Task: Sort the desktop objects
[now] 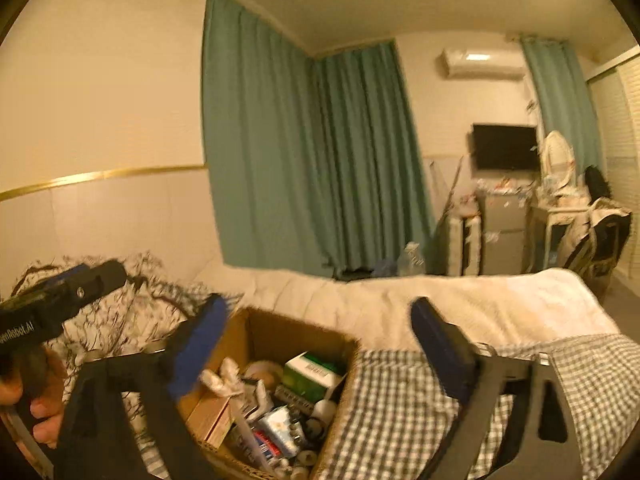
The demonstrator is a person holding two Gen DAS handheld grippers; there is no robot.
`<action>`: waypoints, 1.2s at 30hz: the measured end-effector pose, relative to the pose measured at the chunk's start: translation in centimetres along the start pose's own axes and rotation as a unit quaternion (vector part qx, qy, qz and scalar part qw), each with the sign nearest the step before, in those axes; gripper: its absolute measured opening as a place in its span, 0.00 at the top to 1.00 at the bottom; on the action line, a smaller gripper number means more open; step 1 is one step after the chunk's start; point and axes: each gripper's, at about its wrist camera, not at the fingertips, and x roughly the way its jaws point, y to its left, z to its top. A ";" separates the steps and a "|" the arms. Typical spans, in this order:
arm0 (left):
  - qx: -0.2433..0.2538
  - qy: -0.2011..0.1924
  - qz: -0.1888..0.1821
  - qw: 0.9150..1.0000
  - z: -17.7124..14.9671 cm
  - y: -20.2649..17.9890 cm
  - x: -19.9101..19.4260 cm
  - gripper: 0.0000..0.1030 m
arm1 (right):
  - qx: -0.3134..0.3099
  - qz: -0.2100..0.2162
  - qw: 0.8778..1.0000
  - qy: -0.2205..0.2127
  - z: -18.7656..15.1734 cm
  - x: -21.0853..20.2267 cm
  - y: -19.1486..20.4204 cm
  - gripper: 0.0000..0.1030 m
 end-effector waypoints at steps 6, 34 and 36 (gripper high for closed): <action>-0.002 -0.010 -0.006 1.000 -0.6 -1.4 -0.3 0.00 | 0.003 -0.037 0.999 -0.021 1.1 -3.2 -2.1 0.00; 0.074 0.138 -0.032 0.987 -10.8 -8.3 10.0 0.00 | 0.003 -0.127 0.982 0.141 -7.6 0.5 -8.4 0.00; 0.070 0.145 -0.035 0.986 -11.1 -8.3 10.2 0.00 | 0.005 -0.127 0.981 0.147 -7.9 0.9 -8.5 0.00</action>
